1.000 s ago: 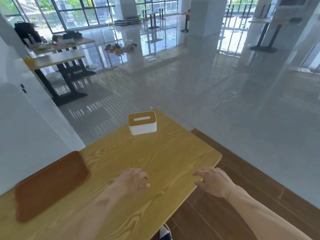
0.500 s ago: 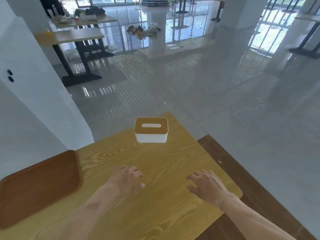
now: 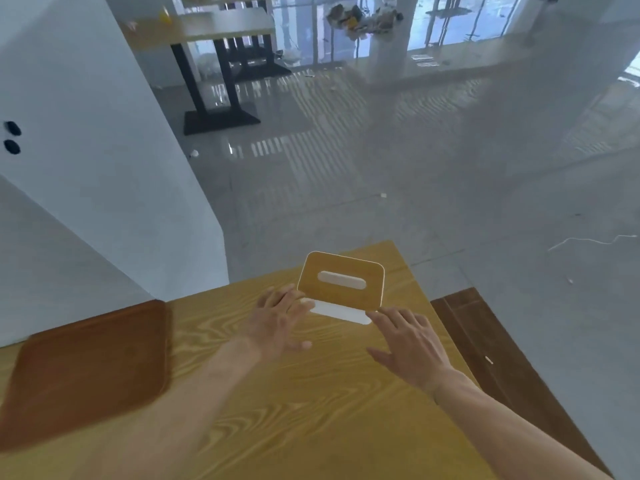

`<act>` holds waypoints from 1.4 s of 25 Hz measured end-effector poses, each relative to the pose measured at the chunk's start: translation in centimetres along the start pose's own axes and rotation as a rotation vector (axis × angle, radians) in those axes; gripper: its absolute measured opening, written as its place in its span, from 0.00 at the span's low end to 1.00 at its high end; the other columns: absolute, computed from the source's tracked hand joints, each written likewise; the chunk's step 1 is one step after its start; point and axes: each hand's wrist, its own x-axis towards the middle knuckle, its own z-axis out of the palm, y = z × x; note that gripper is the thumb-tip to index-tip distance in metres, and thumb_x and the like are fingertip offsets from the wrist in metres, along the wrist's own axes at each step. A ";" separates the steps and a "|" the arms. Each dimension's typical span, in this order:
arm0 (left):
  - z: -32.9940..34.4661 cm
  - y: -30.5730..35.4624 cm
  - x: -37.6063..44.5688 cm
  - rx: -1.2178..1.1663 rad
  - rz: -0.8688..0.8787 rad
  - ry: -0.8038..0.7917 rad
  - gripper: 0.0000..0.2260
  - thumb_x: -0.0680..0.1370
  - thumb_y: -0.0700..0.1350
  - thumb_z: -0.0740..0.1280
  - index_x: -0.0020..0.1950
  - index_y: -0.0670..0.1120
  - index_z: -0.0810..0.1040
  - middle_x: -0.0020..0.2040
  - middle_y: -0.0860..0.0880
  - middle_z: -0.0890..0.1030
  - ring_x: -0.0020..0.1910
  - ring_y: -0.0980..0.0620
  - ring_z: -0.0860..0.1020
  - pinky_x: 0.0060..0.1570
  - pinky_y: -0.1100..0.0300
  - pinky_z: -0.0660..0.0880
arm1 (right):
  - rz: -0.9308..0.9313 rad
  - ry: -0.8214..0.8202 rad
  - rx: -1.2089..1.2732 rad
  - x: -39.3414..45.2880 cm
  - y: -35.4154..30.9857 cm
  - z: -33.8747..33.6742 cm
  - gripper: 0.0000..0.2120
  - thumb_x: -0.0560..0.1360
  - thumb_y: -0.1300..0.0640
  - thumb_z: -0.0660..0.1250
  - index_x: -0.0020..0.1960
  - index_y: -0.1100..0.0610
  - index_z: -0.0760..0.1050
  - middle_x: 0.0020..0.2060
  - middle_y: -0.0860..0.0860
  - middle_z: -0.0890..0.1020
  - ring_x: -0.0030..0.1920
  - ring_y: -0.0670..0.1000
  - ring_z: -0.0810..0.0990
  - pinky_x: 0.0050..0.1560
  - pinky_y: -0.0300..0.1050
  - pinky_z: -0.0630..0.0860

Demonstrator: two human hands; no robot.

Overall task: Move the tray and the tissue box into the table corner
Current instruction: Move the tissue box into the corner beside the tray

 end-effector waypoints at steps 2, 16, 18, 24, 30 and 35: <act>-0.8 -0.4 2.6 0.018 -0.020 -0.009 0.39 0.72 0.71 0.61 0.78 0.57 0.52 0.79 0.50 0.54 0.79 0.48 0.45 0.76 0.44 0.43 | -0.008 -0.052 -0.026 3.1 1.0 -0.2 0.38 0.72 0.35 0.67 0.76 0.49 0.60 0.73 0.51 0.69 0.72 0.55 0.66 0.68 0.54 0.67; -2.4 -2.8 14.3 0.149 0.008 -0.372 0.62 0.61 0.71 0.74 0.78 0.55 0.33 0.80 0.52 0.35 0.77 0.49 0.33 0.73 0.38 0.35 | 0.067 -0.371 -0.015 12.2 4.5 1.5 0.62 0.63 0.29 0.72 0.79 0.50 0.34 0.79 0.51 0.36 0.78 0.54 0.36 0.76 0.66 0.46; -2.1 -2.7 14.1 0.137 0.017 -0.343 0.61 0.62 0.69 0.74 0.78 0.54 0.34 0.81 0.50 0.38 0.78 0.49 0.37 0.75 0.39 0.39 | 0.071 -0.346 -0.006 12.4 4.2 2.0 0.63 0.64 0.31 0.73 0.79 0.51 0.34 0.79 0.52 0.36 0.78 0.54 0.37 0.76 0.65 0.47; -2.7 -0.7 11.4 0.077 0.004 -0.262 0.57 0.63 0.65 0.75 0.79 0.52 0.41 0.78 0.46 0.49 0.76 0.42 0.55 0.75 0.46 0.55 | -0.031 -0.290 -0.084 11.7 3.5 1.2 0.60 0.63 0.37 0.77 0.79 0.55 0.41 0.79 0.57 0.51 0.78 0.59 0.48 0.77 0.58 0.52; -3.7 2.6 4.8 0.011 -0.101 -0.200 0.56 0.64 0.65 0.74 0.79 0.53 0.40 0.78 0.46 0.48 0.76 0.42 0.53 0.74 0.46 0.53 | -0.170 -0.236 -0.134 7.8 2.6 -1.4 0.60 0.64 0.35 0.74 0.79 0.55 0.41 0.79 0.57 0.50 0.78 0.59 0.48 0.77 0.57 0.51; -4.4 6.8 -3.1 -0.053 -0.250 -0.151 0.55 0.64 0.66 0.72 0.78 0.55 0.39 0.78 0.49 0.48 0.76 0.42 0.51 0.72 0.44 0.58 | -0.333 -0.214 -0.176 3.0 1.0 -3.4 0.59 0.65 0.33 0.71 0.79 0.54 0.39 0.79 0.57 0.49 0.77 0.59 0.48 0.77 0.56 0.50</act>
